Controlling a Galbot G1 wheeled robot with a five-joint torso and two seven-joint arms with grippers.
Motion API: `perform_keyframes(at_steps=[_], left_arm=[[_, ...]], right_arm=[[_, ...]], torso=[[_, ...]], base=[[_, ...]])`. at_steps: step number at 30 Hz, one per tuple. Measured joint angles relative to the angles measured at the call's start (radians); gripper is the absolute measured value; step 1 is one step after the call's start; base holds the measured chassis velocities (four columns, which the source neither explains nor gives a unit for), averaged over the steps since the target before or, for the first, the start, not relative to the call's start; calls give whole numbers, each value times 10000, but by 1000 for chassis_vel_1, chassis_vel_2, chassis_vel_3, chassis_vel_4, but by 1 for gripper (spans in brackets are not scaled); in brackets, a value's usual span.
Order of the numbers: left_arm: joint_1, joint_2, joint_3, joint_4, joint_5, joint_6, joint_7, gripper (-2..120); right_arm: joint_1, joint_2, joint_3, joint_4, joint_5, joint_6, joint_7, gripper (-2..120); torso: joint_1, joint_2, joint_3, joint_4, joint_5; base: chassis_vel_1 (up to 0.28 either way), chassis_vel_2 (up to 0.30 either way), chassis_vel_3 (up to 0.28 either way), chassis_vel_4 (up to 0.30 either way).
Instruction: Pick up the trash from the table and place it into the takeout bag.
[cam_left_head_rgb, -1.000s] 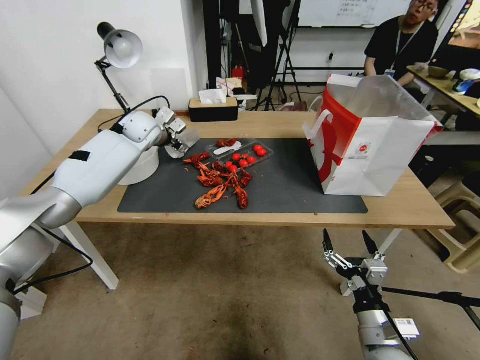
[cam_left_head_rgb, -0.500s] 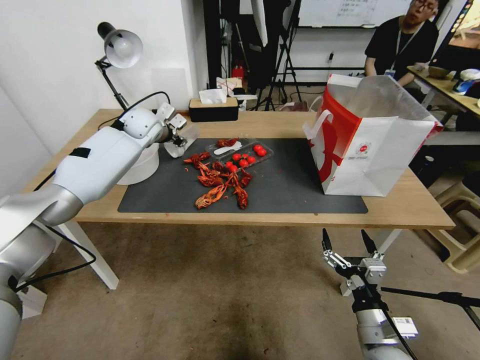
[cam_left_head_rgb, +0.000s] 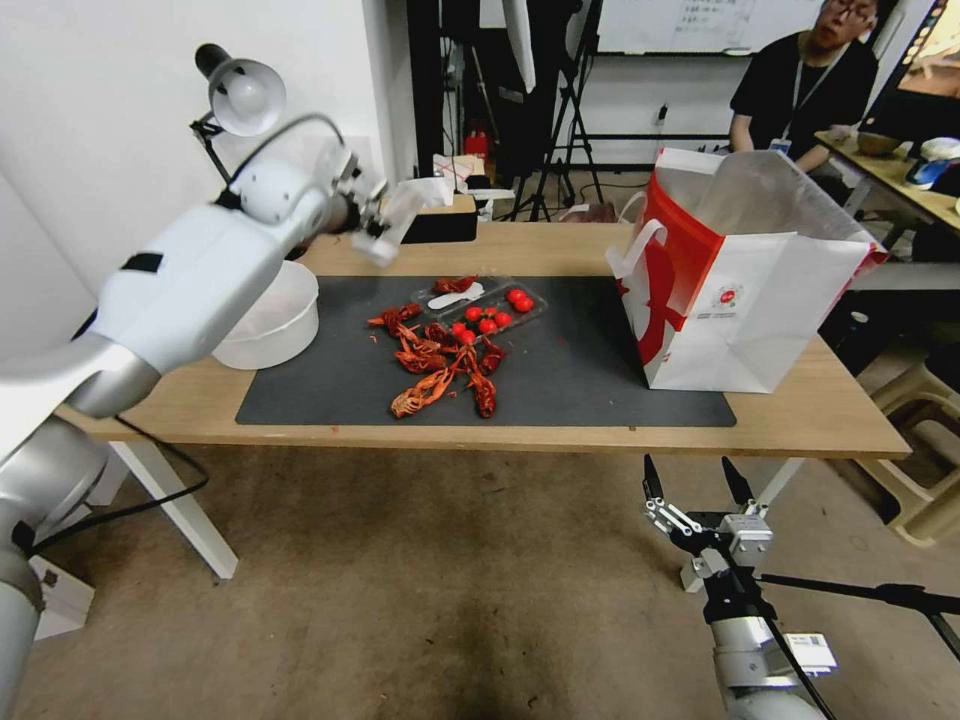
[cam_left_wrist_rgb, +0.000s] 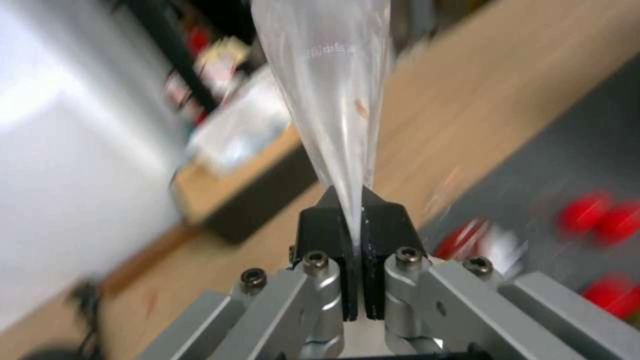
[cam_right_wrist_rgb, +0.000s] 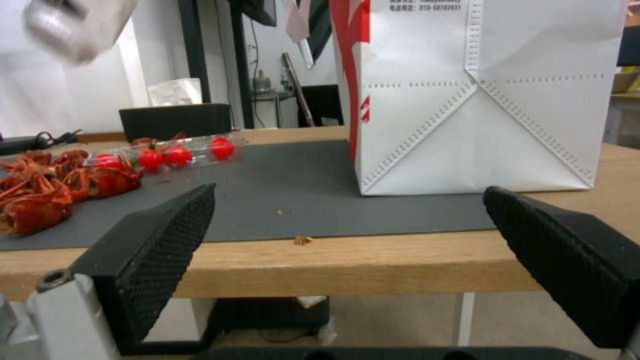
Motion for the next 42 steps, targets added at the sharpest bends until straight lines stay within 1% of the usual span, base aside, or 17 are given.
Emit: perform_keyframes(at_steps=[1, 4, 5, 8, 13, 16, 19, 21, 22, 25, 26, 28, 29, 30, 32, 34, 42], left_arm=[[0, 0, 0, 0, 0, 0, 0, 0], [-380, -379, -159, -325, -1198, 0, -386, 0], [-380, -379, -159, -325, -1198, 0, -386, 0], [-754, -1051, -273, -656, -2438, 0, -792, 0], [-1015, -1626, -210, -759, -3175, -79, -1079, 0], [-1215, -2145, -24, -715, -3713, -706, -1091, 0], [-1298, -2410, 31, -631, -3933, -1014, -1039, 0], [-1438, -2856, 154, -438, -4208, -1623, -947, 0], [-1438, -2856, 154, -438, -4208, -1623, -947, 0], [-1605, -3672, 337, -156, -4528, -2406, -802, 0], [-1605, -3672, 337, -156, -4528, -2406, -802, 0], [-1656, -4241, 496, 37, -4681, -2892, -739, 0], [-1662, -4499, 571, 145, -4701, -3096, -658, 0], [-1662, -4499, 571, 145, -4701, -3096, -658, 0], [-1663, -5073, 734, 421, -4712, -3650, -502, 0], [-1663, -5554, 802, 704, -4711, -4066, -409, 0], [-1554, -5673, 1517, 1053, -4597, -4905, -514, 0]], right_arm=[[0, 0, 0, 0, 0, 0, 0, 100], [0, 13, -16, 2, -13, -3, -1, 100], [0, 13, -16, 2, -13, -3, -1, 100], [-4, 34, -45, 2, -40, -3, -2, 100], [-19, 45, -46, 2, -48, -4, -3, 100], [-69, 54, -14, 22, -52, 1, -5, 100], [-97, 63, 2, 31, -58, 10, -6, 100], [-130, 84, 16, 35, -76, 30, -7, 100], [-130, 84, 16, 35, -76, 30, -7, 100], [-161, 133, 35, 84, -100, 41, -9, 100], [-161, 133, 35, 84, -100, 41, -9, 100], [-188, 169, 47, 107, -116, 54, -10, 100], [-212, 184, 53, 112, -119, 68, -9, 100], [-212, 184, 53, 112, -119, 68, -9, 100], [-255, 216, 64, 117, -127, 104, -9, 100], [-273, 244, 98, 118, -128, 136, -10, 100], [-280, 257, 188, 88, -60, 219, -23, 100]], torso=[[0, 0, 0, 0, 0], [-1, 0, -1, 1, 2], [-1, 0, -1, 1, 2], [0, 0, 0, -2, 3], [-1, 0, -2, 0, 3], [0, 0, -1, -1, 2], [0, 0, -1, 0, 1], [0, 0, -2, 2, 1], [0, 0, -2, 2, 1], [0, 0, -2, 1, 1], [0, 0, -2, 1, 1], [-1, 0, -1, -4, 4], [-1, 0, -1, 0, 3], [-1, 0, -1, 0, 3], [0, 0, -1, -1, 3], [-1, 0, -1, -9, 4], [0, 0, -1, 4, -1]], base=[[0, 0, 0, 0], [0, 0, 0, 0], [0, 0, 0, 0], [0, 0, 0, 0], [0, 0, 0, 0], [0, 0, 0, 0], [0, 0, 0, 0], [0, 0, 0, 0], [0, 0, 0, 0], [0, 0, 0, 0], [0, 0, 0, 0], [0, 0, 0, 0], [0, 0, 0, 0], [0, 0, 0, 0], [0, 0, 0, 0], [0, 0, 0, 0], [0, 0, 0, 0]])
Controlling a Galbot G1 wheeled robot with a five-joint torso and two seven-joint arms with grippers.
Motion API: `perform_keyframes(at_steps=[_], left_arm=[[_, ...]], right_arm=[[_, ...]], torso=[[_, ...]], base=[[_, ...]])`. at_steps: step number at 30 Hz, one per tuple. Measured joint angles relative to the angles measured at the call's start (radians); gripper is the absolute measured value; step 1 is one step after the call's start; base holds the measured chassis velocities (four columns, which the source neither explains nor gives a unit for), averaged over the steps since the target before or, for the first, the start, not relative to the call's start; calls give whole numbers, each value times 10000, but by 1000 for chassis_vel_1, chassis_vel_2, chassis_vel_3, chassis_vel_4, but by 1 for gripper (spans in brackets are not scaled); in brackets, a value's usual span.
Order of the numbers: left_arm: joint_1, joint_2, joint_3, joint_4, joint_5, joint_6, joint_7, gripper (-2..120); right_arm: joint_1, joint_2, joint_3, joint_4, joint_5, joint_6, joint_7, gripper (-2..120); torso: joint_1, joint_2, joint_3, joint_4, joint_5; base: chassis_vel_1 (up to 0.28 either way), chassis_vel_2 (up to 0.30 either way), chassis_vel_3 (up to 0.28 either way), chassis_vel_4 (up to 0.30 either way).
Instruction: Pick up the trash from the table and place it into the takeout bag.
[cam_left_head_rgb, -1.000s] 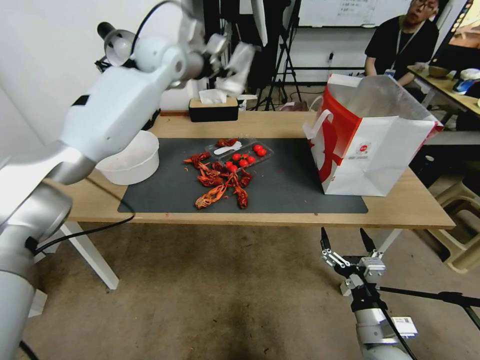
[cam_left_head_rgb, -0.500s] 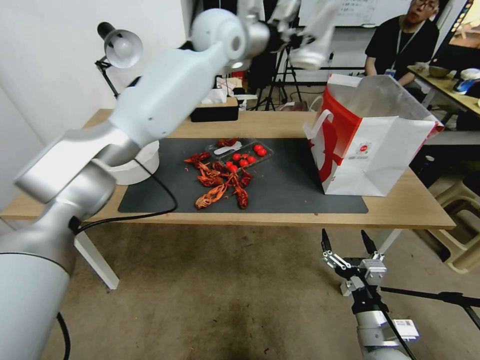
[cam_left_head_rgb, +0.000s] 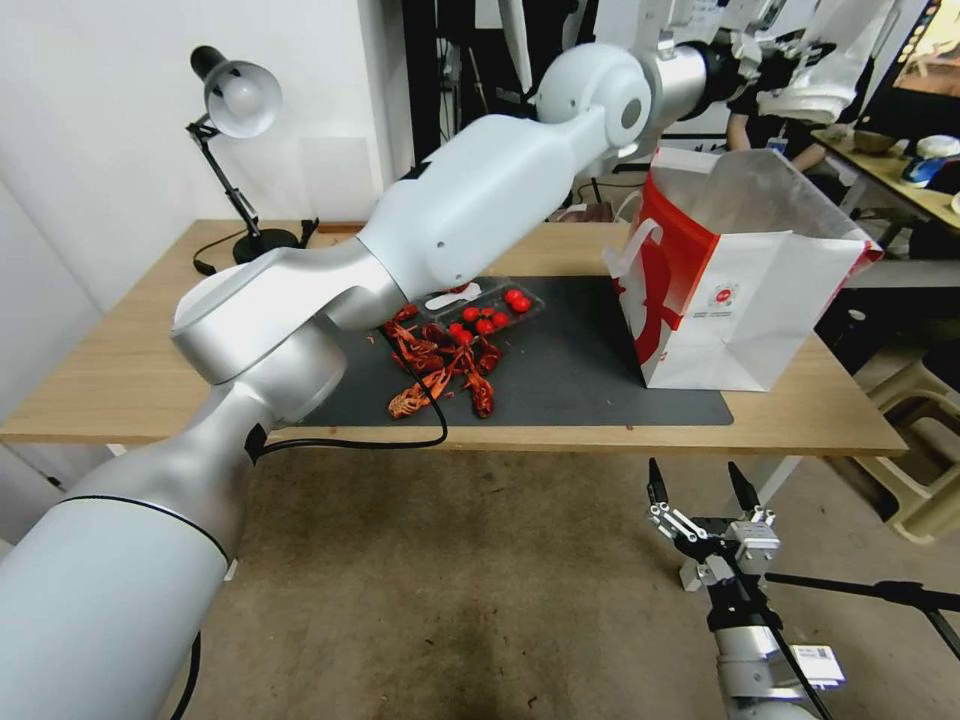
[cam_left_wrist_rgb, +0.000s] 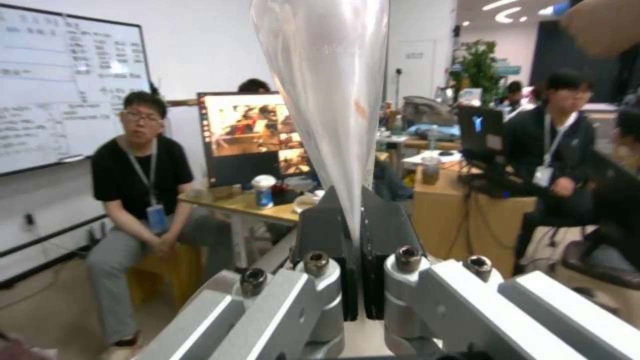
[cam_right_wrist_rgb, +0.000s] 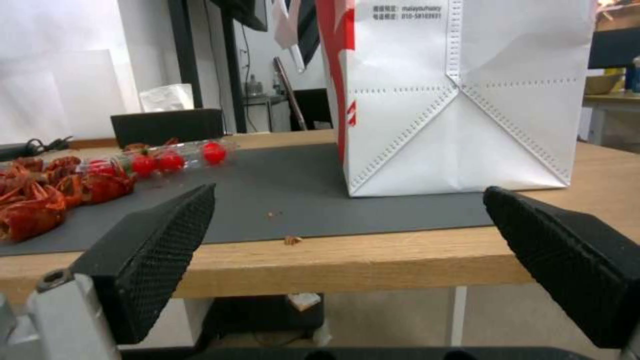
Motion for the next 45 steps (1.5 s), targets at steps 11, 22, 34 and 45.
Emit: perform_keyframes(at_steps=[11, 22, 34, 45], left_arm=[[563, 47, 1175, -248, 626, -448, -194, 0], [498, 71, 1723, -159, 1188, -395, -598, 22], [492, 76, 1753, -162, 1295, -383, -647, 66], [367, 81, 1572, -124, 1252, -477, -942, 99]], right_arm=[[-7, -79, 78, -88, 133, 78, -16, 100], [-81, -90, 165, -54, 186, 135, -27, 100], [-86, -94, 154, -48, 186, 151, -33, 100], [24, -43, -24, -16, 81, 67, -34, 100]], torso=[[-1, 0, 0, -6, 1], [-1, 0, 0, -5, 1], [0, 0, 0, -4, 1], [0, 0, 0, -4, 0]], base=[[0, 0, 0, 0], [0, 0, 0, 0], [0, 0, 0, 0], [0, 0, 0, 0]])
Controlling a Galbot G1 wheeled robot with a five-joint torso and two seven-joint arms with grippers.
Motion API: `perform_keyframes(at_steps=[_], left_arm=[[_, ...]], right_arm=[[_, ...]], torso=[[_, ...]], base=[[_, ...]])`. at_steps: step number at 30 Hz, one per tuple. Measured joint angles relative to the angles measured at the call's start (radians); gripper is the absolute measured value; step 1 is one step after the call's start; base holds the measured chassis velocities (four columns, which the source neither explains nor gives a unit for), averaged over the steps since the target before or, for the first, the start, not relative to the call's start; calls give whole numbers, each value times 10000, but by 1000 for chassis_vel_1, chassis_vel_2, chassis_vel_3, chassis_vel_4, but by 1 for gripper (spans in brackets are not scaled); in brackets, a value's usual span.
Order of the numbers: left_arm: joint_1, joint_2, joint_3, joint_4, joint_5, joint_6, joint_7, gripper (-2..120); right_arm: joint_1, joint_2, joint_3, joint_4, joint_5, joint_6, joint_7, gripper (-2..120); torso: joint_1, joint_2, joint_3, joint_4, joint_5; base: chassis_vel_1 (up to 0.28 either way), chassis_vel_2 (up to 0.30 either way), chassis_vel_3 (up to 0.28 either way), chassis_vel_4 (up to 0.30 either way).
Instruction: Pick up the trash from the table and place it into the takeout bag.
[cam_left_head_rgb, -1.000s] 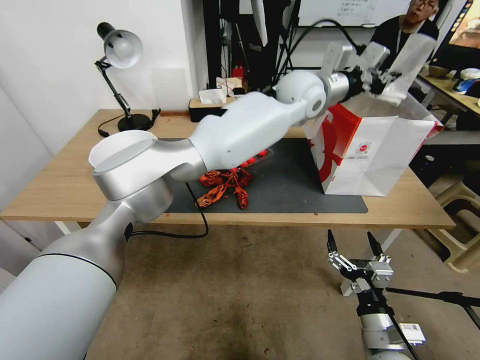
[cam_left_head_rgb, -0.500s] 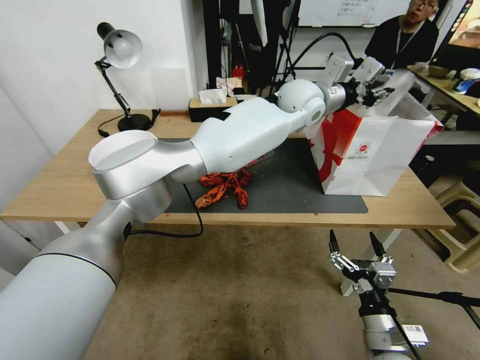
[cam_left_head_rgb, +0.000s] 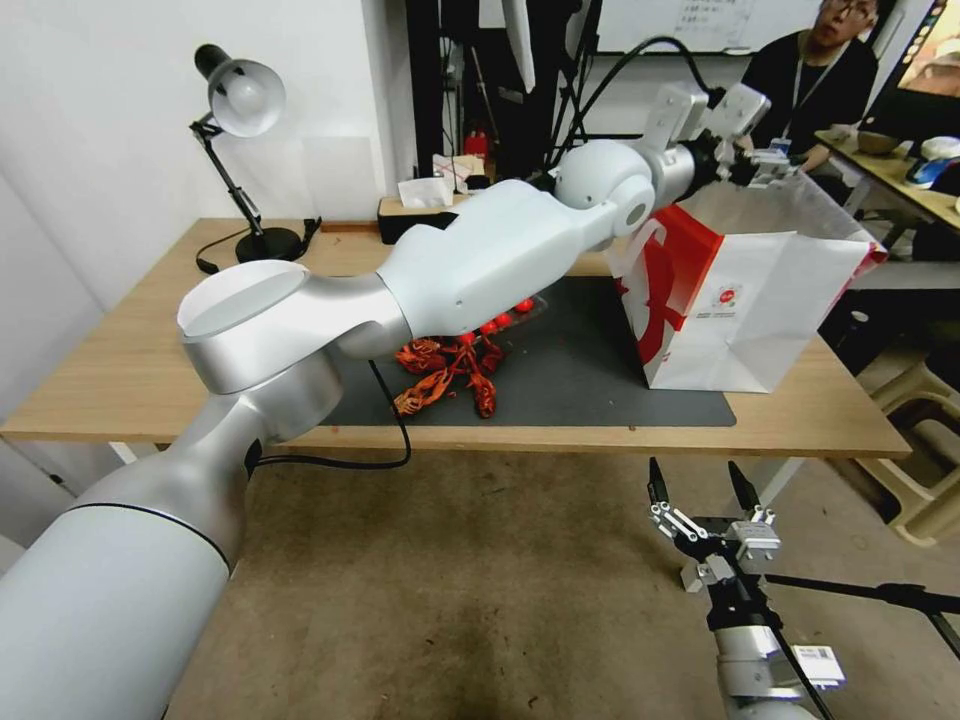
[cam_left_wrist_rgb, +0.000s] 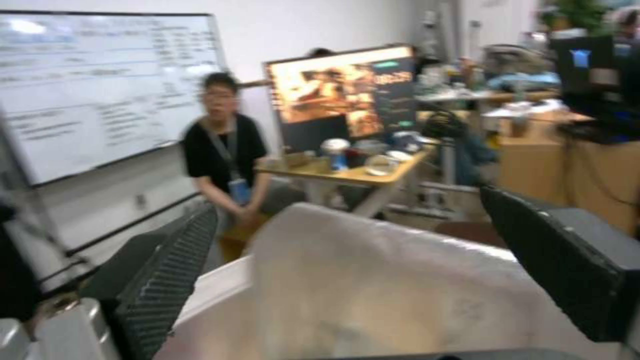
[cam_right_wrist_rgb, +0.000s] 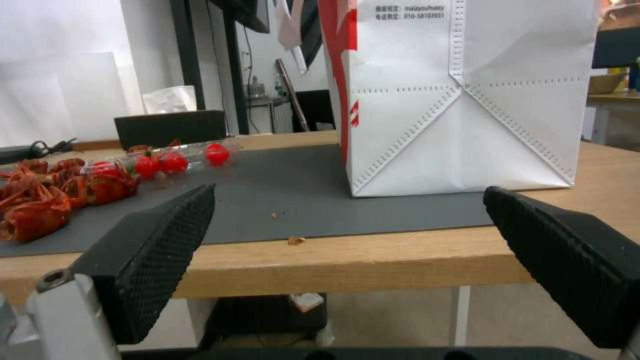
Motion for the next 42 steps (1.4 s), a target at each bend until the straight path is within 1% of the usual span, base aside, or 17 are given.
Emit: perform_keyframes(at_steps=[4, 5, 6, 8, 9, 12, 13, 14, 16, 18, 20, 24, 28, 34, 35, 40, 42], left_arm=[[29, 227, -425, -647, -394, 83, -1033, 100], [29, 227, -425, -647, -394, 83, -1033, 100], [140, 492, -489, -999, -400, 32, -1502, 100], [450, 1334, -335, -2067, -62, -148, -3087, 100], [450, 1334, -335, -2067, -62, -148, -3087, 100], [1357, 2424, -419, -3930, 473, -215, -5723, 100], [1648, 2624, -517, -4394, 670, -230, -6236, 100], [1648, 2624, -517, -4394, 670, -230, -6236, 100], [2293, 3023, -700, -5269, 1172, -237, -7421, 100], [2423, 3100, -732, -5383, 1298, -255, -7598, 100], [2821, 3389, -799, -5678, 1808, -406, -8116, 100], [3340, 3968, -917, -6221, 2033, -535, -8253, 100], [4037, 4841, -1138, -6725, 2420, -876, -7841, 100], [6455, 6165, -2396, -7661, 3373, -1302, -7290, 100], [6455, 6165, -2396, -7661, 3373, -1302, -7290, 100], [8358, 6867, -3479, -8213, 4077, -1684, -6997, 100], [9516, 7113, -4554, -8626, 4439, -1879, -6831, 100]], right_arm=[[15, 13, -57, -9, -57, -23, 1, 100], [15, 13, -57, -9, -57, -23, 1, 100], [13, 10, -63, -9, -64, -24, 3, 100], [3, -19, -63, 4, -67, -28, 10, 100], [3, -19, -63, 4, -67, -28, 10, 100], [-86, -17, 6, 31, -62, -16, 15, 100], [-136, -5, 43, 33, -56, 11, 15, 100], [-136, -5, 43, 33, -56, 11, 15, 100], [-192, 11, 90, 40, -50, 49, 14, 100], [-196, 13, 93, 49, -50, 52, 14, 100], [-206, 28, 93, 87, -51, 53, 13, 100], [-212, 41, 89, 133, -61, 53, 13, 100], [-215, 17, 54, 143, -128, 45, 12, 100], [-188, -34, -66, 170, -216, -44, 14, 100], [-188, -34, -66, 170, -216, -44, 14, 100], [-137, -61, -157, 174, -255, -76, 16, 100], [-76, -76, -270, 166, -297, -94, 22, 100]], torso=[[0, 0, -1, -5, 1], [0, 0, -1, -5, 1], [0, 0, 0, -4, 1], [0, 0, 0, 0, 0], [0, 0, 0, 0, 0], [0, 0, 0, 4, -4], [0, 0, 0, 1, -3], [0, 0, 0, 1, -3], [-1, 0, 0, -2, -4], [-1, 1, -1, -2, -4], [0, 0, 0, 0, -4], [-1, 0, 0, -1, -4], [0, 0, 0, 1, -2], [-1, 0, 0, 0, -4], [-1, 0, 0, 0, -4], [-1, 0, 0, 2, -6], [-1, 0, -1, -1, 0]], base=[[0, 0, 0, 0], [0, 0, 0, 0], [0, 0, 0, 0], [0, 0, 0, 0], [0, 0, 0, 0], [0, 0, 0, 0], [0, 0, 0, 0], [0, 0, 0, 0], [0, 0, 0, 0], [0, 0, 0, 0], [0, 0, 0, 0], [0, 0, 0, 0], [0, 0, 0, 0], [0, 0, 0, 0], [0, 0, 0, 0], [0, 0, 0, 0], [0, 0, 0, 0]])
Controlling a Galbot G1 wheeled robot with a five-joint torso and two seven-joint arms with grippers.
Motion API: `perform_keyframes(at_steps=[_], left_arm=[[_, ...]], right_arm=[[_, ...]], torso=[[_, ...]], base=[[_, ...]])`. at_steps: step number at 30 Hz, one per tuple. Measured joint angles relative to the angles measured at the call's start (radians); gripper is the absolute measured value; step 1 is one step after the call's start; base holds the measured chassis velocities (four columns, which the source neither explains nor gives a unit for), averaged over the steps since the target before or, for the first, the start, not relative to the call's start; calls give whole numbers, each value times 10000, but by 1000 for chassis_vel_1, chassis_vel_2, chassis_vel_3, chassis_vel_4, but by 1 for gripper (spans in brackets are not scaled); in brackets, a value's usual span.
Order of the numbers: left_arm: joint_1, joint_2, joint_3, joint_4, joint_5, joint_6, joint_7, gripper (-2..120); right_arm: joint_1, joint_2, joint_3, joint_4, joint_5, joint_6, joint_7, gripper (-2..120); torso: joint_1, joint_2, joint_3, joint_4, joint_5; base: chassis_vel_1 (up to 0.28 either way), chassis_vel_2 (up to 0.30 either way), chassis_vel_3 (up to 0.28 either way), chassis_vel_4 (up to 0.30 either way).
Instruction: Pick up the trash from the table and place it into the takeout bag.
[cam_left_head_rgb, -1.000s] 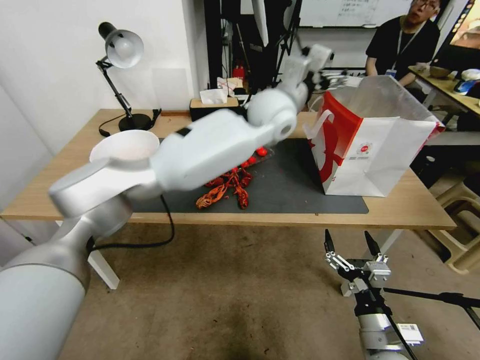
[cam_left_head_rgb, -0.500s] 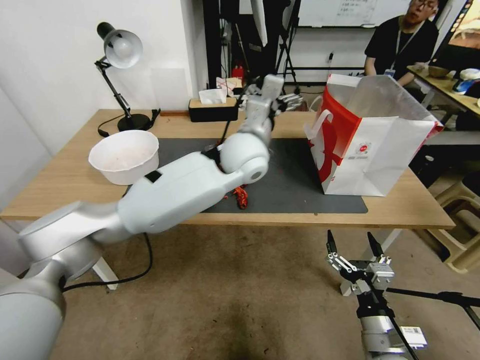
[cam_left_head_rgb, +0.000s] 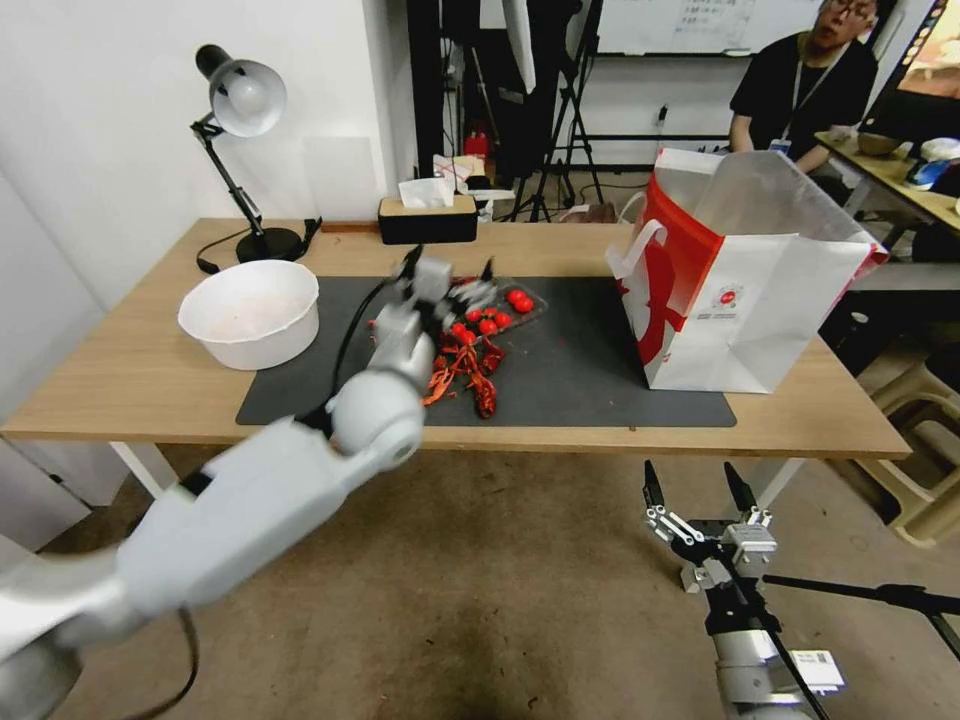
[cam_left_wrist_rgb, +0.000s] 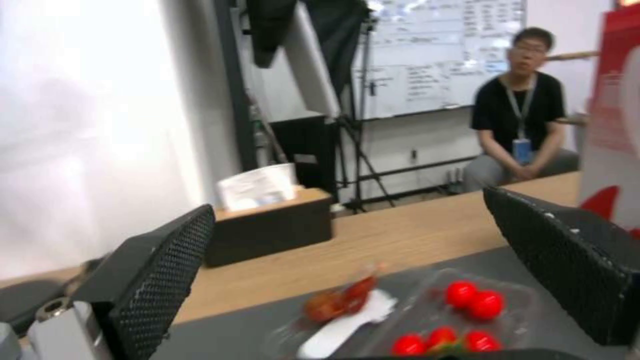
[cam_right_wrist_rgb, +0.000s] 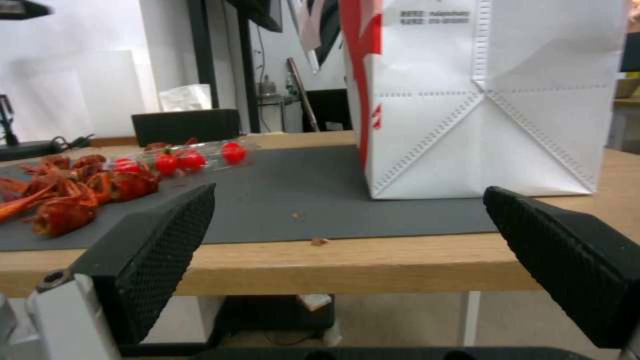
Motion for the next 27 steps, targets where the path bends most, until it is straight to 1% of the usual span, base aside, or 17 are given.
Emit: perform_keyframes(at_steps=[1, 2, 3, 5, 7, 8, 10, 12, 13, 17, 18, 25, 26, 27], left_arm=[[474, 68, -452, -133, 140, -78, 80, 100], [474, 68, -452, -133, 140, -78, 80, 100], [1023, 134, -916, -283, 295, -223, 204, 100], [1966, 249, -1553, -559, 526, -438, 393, 100], [2094, 265, -1626, -598, 555, -465, 412, 100], [2840, 316, -2054, -849, 757, -671, 463, 100], [3555, 285, -2511, -1021, 971, -880, 481, 100], [3690, 271, -2600, -1055, 1006, -918, 490, 100], [3961, 251, -2767, -1132, 1063, -970, 502, 100], [4087, 241, -2849, -1170, 1086, -985, 503, 100], [4736, 171, -3285, -1346, 1191, -1009, 532, 100], [5380, 97, -3664, -1543, 1338, -1032, 559, 100], [5834, 13, -3907, -1660, 1432, -1088, 573, 100], [5834, 13, -3907, -1660, 1432, -1088, 573, 100]], right_arm=[[23, -8, -37, -7, -17, -9, 4, 100], [23, -8, -37, -7, -17, -9, 4, 100], [39, -17, -67, -10, -30, -14, 6, 100], [52, -35, -94, -11, -40, -23, 11, 100], [53, -39, -100, -11, -42, -26, 10, 100], [61, -57, -118, -7, -47, -40, 12, 100], [63, -68, -145, -7, -54, -44, 13, 100], [62, -72, -152, -7, -55, -44, 14, 100], [64, -79, -162, -7, -57, -45, 14, 100], [65, -84, -168, -7, -57, -45, 15, 100], [71, -97, -175, -7, -57, -46, 15, 100], [88, -100, -173, -6, -46, -46, 16, 100], [95, -103, -166, -5, -25, -46, 16, 100], [95, -103, -166, -5, -25, -46, 16, 100]], torso=[[0, 1, 0, 3, 0], [0, 1, 0, 3, 0], [0, 1, -1, 4, 0], [-1, 1, 0, 0, -2], [-1, 0, 0, 1, -3], [-1, 1, -1, 2, 2], [-1, 1, -1, -1, -1], [-1, 1, 0, 1, -1], [-1, 1, -1, 0, -1], [0, 1, -1, 0, 1], [-1, 1, 0, 1, -1], [-1, 1, -1, 0, 2], [-1, 1, 0, 1, 0], [-1, 1, 0, 1, 0]], base=[[0, 0, 0, 0], [0, 0, 0, 0], [0, 0, 0, 0], [0, 0, 0, 0], [0, 0, 0, 0], [0, 0, 0, 0], [0, 0, 0, 0], [0, 0, 0, 0], [0, 0, 0, 0], [0, 0, 0, 0], [0, 0, 0, 0], [0, 0, 0, 0], [0, 0, 0, 0], [0, 0, 0, 0]])
